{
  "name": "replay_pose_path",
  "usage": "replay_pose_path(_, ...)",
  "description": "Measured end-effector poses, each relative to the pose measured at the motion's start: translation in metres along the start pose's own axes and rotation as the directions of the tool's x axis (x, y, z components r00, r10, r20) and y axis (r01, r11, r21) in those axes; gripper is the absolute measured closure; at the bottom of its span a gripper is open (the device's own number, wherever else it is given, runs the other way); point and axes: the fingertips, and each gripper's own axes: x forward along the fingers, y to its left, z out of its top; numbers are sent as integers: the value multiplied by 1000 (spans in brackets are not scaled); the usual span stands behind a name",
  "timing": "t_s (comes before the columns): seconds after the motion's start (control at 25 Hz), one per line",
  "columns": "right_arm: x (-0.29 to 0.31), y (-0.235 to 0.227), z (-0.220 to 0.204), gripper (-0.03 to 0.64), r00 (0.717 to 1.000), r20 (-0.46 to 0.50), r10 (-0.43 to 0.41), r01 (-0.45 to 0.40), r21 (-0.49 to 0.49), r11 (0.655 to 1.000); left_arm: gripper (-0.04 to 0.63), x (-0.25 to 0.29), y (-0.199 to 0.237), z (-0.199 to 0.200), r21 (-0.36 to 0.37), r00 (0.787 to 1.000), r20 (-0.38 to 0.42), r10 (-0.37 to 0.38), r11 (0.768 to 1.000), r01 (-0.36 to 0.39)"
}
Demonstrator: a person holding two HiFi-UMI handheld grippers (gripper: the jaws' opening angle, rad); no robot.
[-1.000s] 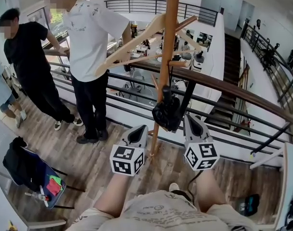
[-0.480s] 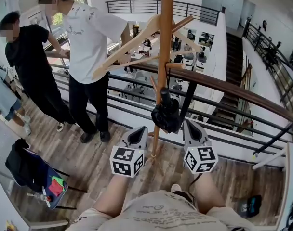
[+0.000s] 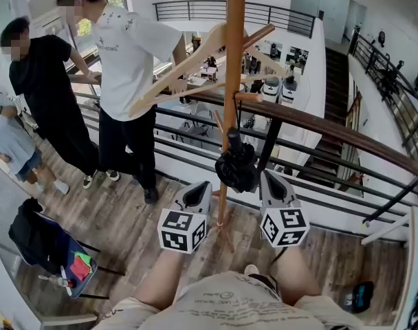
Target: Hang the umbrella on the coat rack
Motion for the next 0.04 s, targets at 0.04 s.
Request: replay_pose_path(0.04,0,-2,0,615,1000,0,2,-2,0,1000,591,1,-1,1,0,1000,0,0,1000,0)
